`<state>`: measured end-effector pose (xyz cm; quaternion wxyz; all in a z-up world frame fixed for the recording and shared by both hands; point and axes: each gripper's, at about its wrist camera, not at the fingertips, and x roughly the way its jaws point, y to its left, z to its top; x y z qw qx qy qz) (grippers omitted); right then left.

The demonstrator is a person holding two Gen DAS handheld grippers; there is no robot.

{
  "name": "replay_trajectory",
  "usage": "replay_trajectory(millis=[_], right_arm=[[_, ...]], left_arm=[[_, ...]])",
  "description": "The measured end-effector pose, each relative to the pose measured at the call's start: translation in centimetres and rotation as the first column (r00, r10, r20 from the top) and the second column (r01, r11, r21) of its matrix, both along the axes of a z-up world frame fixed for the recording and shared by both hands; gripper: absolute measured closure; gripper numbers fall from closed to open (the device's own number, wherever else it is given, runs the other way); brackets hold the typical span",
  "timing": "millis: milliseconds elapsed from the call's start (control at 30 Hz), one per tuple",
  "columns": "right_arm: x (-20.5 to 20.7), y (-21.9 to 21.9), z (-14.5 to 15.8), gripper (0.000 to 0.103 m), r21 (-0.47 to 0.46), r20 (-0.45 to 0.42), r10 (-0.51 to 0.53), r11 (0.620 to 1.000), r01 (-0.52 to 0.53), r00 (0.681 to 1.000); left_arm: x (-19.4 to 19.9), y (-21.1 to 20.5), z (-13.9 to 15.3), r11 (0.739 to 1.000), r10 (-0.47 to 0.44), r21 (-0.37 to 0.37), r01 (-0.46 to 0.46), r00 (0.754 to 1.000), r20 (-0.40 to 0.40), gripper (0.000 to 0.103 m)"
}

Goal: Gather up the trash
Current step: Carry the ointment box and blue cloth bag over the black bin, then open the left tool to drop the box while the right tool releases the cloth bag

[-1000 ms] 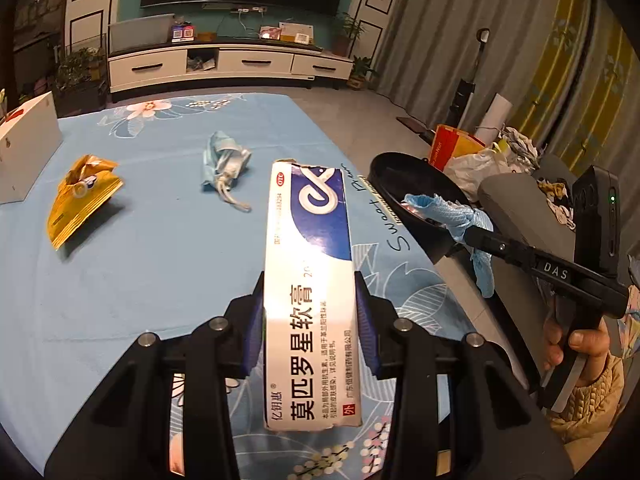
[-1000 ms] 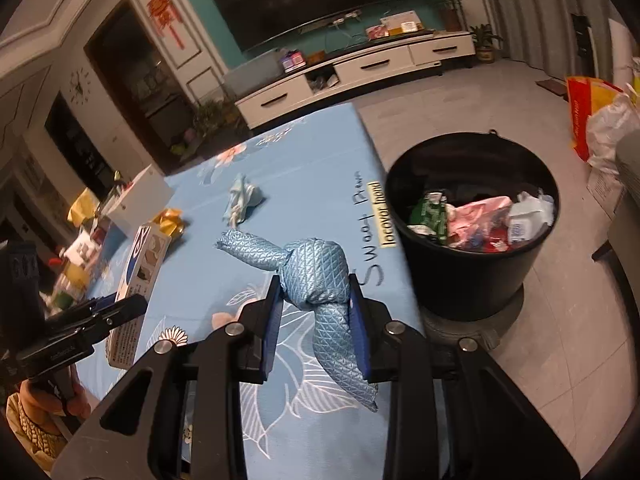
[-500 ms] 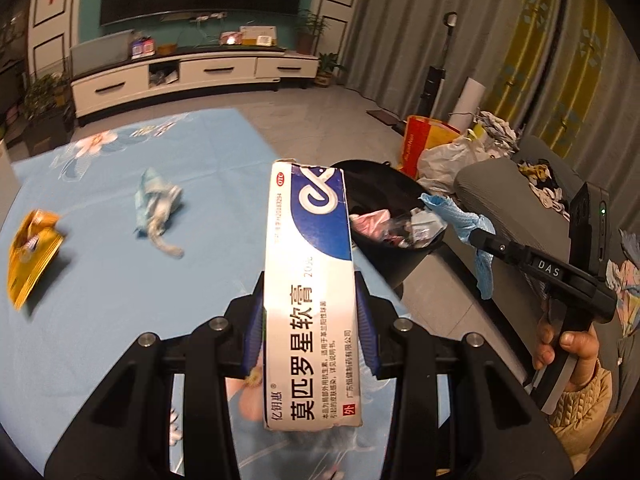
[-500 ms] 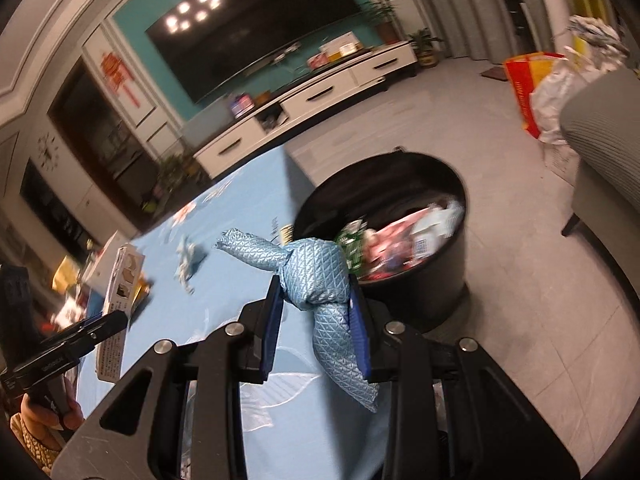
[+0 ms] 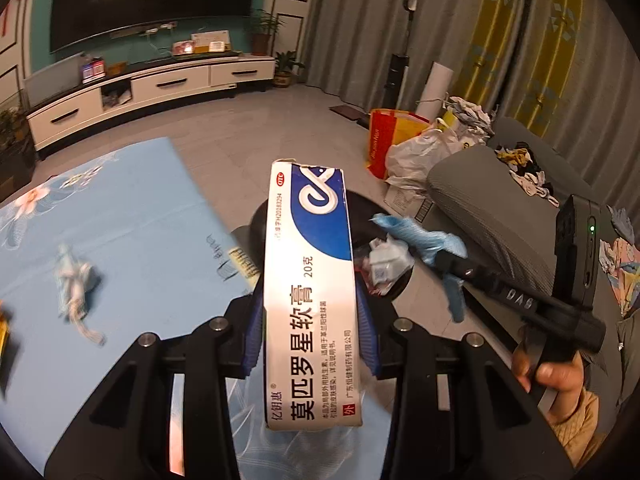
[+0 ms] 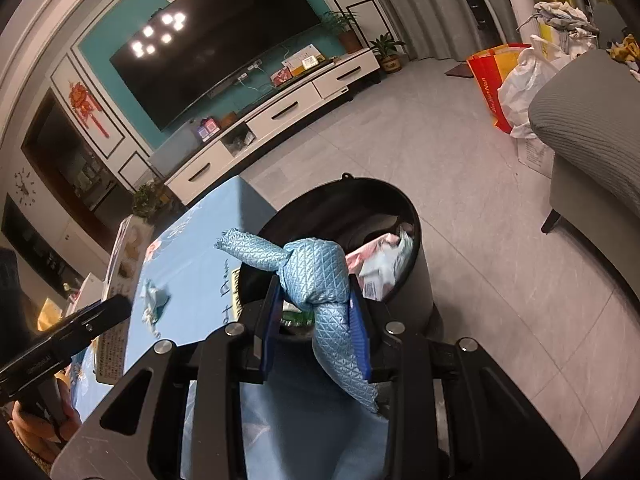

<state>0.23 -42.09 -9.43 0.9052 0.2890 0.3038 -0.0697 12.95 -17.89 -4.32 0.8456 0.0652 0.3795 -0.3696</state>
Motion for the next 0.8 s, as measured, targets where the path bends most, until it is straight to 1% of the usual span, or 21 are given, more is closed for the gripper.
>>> replay_trajectory(millis=[100, 200, 300, 400, 633, 800], right_arm=[[1.4, -0.6, -0.1, 0.071, 0.006, -0.008, -0.019, 1.0, 0.019, 1.0], [2.8, -1.1, -0.4, 0.071, -0.011, -0.027, -0.037, 0.999, 0.036, 0.999], [4.3, -1.4, -0.9, 0.071, -0.023, -0.049, -0.056, 0.998, 0.055, 0.997], [5.5, -1.4, -1.3, 0.071, -0.06, -0.073, -0.062, 0.997, 0.057, 0.995], [7.6, -1.7, -2.5, 0.071, -0.075, -0.13, -0.06, 0.996, 0.051, 0.99], [8.7, -1.8, -2.7, 0.071, -0.083, -0.156, -0.052, 0.996, 0.039, 0.986]], left_arm=[[1.6, -2.8, -0.4, 1.0, -0.017, 0.015, 0.017, 1.0, -0.004, 0.062], [2.9, -4.8, -1.2, 0.999, -0.024, 0.041, 0.024, 1.0, -0.008, 0.062], [3.8, -6.2, -2.1, 0.998, -0.022, 0.061, 0.023, 1.0, -0.018, 0.062], [4.7, -7.5, -3.3, 0.996, -0.021, 0.084, 0.024, 0.999, -0.036, 0.062], [6.5, -9.2, -5.7, 0.992, -0.019, 0.124, 0.027, 0.998, -0.067, 0.062], [7.1, -10.0, -6.7, 0.99, -0.02, 0.138, 0.03, 0.997, -0.073, 0.062]])
